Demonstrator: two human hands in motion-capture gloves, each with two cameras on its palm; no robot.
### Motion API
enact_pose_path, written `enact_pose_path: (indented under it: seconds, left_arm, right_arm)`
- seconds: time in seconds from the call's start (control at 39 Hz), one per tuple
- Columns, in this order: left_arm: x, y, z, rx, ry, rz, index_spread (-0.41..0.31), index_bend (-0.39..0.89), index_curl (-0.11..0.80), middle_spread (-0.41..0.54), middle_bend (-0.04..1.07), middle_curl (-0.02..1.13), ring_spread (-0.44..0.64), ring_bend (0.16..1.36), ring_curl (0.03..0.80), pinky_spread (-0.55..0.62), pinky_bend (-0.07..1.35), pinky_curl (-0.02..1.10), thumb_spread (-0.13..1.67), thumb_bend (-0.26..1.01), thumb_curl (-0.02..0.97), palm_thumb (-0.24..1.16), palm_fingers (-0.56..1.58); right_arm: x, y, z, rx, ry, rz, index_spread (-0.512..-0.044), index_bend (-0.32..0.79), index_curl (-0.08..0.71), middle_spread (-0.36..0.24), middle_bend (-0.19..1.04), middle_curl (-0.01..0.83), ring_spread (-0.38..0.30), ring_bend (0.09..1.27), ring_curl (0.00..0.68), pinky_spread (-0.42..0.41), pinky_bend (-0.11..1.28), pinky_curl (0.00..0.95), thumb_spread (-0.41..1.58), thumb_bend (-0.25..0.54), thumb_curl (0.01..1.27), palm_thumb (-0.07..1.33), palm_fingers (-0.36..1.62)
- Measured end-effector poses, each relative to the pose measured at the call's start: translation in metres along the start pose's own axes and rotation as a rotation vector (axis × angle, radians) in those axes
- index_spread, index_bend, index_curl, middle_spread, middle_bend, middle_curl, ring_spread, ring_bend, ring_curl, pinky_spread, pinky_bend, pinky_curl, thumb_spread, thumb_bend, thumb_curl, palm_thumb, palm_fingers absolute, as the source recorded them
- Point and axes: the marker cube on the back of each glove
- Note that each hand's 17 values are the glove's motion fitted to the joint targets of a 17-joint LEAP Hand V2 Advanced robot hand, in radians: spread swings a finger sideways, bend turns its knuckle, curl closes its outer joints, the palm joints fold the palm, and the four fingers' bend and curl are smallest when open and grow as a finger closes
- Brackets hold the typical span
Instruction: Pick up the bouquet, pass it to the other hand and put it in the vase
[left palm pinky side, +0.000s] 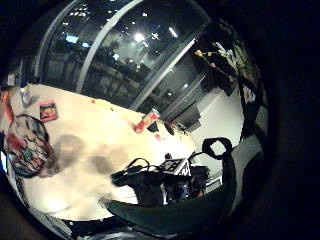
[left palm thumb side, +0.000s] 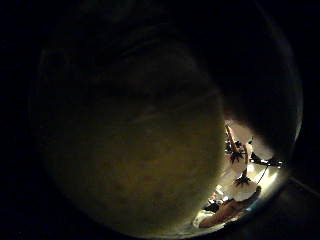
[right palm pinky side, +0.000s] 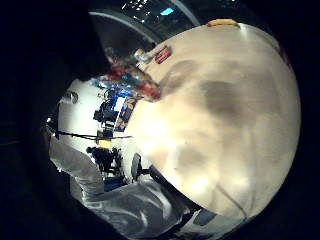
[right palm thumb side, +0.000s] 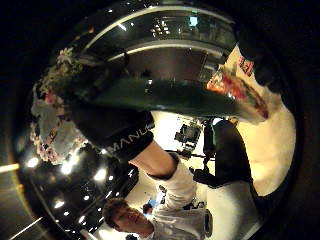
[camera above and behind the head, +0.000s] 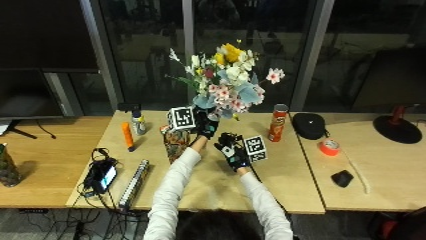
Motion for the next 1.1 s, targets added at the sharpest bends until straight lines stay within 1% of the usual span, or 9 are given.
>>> enact_pose_path:
  seconds: [0.18, 0.31, 0.44, 0.54, 0.67, 0.74, 0.9, 0.95, 1.1]
  left_arm:
    - [0.027, -0.034, -0.009, 0.127, -0.089, 0.043, -0.306, 0.35, 0.491, -0.335, 0.78, 0.57, -0.38, 0.90, 0.484, -0.41, 0.71, 0.53, 0.60, -0.03, 0.636, 0.86, 1.38]
    - [0.058, -0.057, -0.025, 0.137, 0.119, 0.212, -0.311, 0.34, 0.507, -0.337, 0.78, 0.57, -0.38, 0.90, 0.486, -0.41, 0.71, 0.53, 0.59, -0.03, 0.653, 0.86, 1.37]
    - [0.037, -0.077, -0.046, 0.166, -0.098, 0.074, -0.313, 0.34, 0.520, -0.337, 0.78, 0.57, -0.38, 0.90, 0.489, -0.41, 0.72, 0.53, 0.58, -0.03, 0.666, 0.86, 1.37]
    - [0.031, -0.089, -0.062, 0.202, -0.142, 0.079, -0.315, 0.33, 0.529, -0.338, 0.79, 0.57, -0.38, 0.90, 0.488, -0.41, 0.72, 0.53, 0.58, -0.03, 0.675, 0.85, 1.37]
    - [0.017, -0.095, -0.074, 0.213, -0.158, 0.066, -0.314, 0.33, 0.540, -0.338, 0.79, 0.57, -0.38, 0.90, 0.489, -0.41, 0.72, 0.53, 0.58, -0.03, 0.684, 0.85, 1.37]
    - [0.001, -0.098, -0.079, 0.219, -0.166, 0.063, -0.314, 0.32, 0.545, -0.338, 0.79, 0.57, -0.38, 0.90, 0.489, -0.41, 0.72, 0.53, 0.57, -0.03, 0.689, 0.85, 1.37]
    - [-0.012, -0.099, -0.087, 0.233, -0.063, 0.089, -0.310, 0.32, 0.557, -0.337, 0.79, 0.57, -0.38, 0.89, 0.490, -0.41, 0.72, 0.52, 0.57, -0.03, 0.698, 0.85, 1.36]
    - [-0.014, -0.100, -0.091, 0.238, -0.007, 0.121, -0.309, 0.32, 0.560, -0.337, 0.79, 0.57, -0.38, 0.89, 0.490, -0.41, 0.72, 0.52, 0.56, -0.03, 0.701, 0.85, 1.36]
    - [-0.068, -0.092, -0.105, 0.215, -0.111, 0.001, -0.307, 0.30, 0.568, -0.334, 0.77, 0.57, -0.37, 0.88, 0.487, -0.41, 0.72, 0.52, 0.57, -0.04, 0.704, 0.83, 1.35]
  right_arm:
    - [-0.004, -0.016, -0.025, 0.018, 0.037, -0.006, -0.255, 0.11, 0.464, -0.097, 0.44, 0.460, -0.113, 0.59, 0.396, 0.057, 0.50, 0.397, 0.98, -0.042, 0.53, 0.84, 0.54]
    - [-0.003, -0.027, -0.042, 0.000, 0.061, 0.027, -0.306, 0.09, 0.430, -0.049, 0.34, 0.425, -0.013, 0.50, 0.376, 0.168, 0.50, 0.399, 1.04, -0.059, 0.49, 0.73, 0.20]
    - [-0.009, -0.038, -0.054, 0.089, 0.149, 0.011, -0.337, 0.09, 0.372, -0.011, 0.28, 0.396, 0.064, 0.46, 0.344, 0.229, 0.51, 0.384, 1.09, -0.044, 0.47, 0.67, 0.11]
    - [-0.015, -0.051, -0.063, 0.248, 0.288, -0.101, -0.364, 0.05, 0.317, 0.007, 0.25, 0.376, 0.099, 0.47, 0.328, 0.256, 0.53, 0.373, 1.11, -0.043, 0.45, 0.61, 0.04]
    - [-0.014, -0.049, -0.058, 0.214, 0.267, 0.032, -0.382, 0.06, 0.268, 0.020, 0.24, 0.367, 0.130, 0.49, 0.325, 0.275, 0.56, 0.373, 1.12, -0.031, 0.44, 0.59, -0.01]
    - [0.000, -0.064, -0.070, 0.393, 0.496, -0.012, -0.388, 0.08, 0.248, 0.025, 0.24, 0.365, 0.137, 0.50, 0.323, 0.281, 0.57, 0.369, 1.13, -0.026, 0.43, 0.58, 0.00]
    - [-0.049, -0.026, -0.046, 0.110, 0.180, 0.179, -0.385, 0.14, 0.246, 0.036, 0.24, 0.360, 0.150, 0.46, 0.306, 0.286, 0.54, 0.359, 1.14, -0.018, 0.43, 0.59, 0.00]
    - [-0.043, -0.030, -0.046, 0.148, 0.241, 0.126, -0.385, 0.14, 0.245, 0.039, 0.24, 0.359, 0.152, 0.46, 0.302, 0.287, 0.53, 0.354, 1.14, -0.017, 0.43, 0.60, 0.00]
    - [-0.036, -0.027, -0.041, 0.136, 0.254, 0.157, -0.378, 0.14, 0.243, 0.043, 0.24, 0.355, 0.158, 0.44, 0.294, 0.289, 0.51, 0.347, 1.15, -0.016, 0.42, 0.61, 0.02]
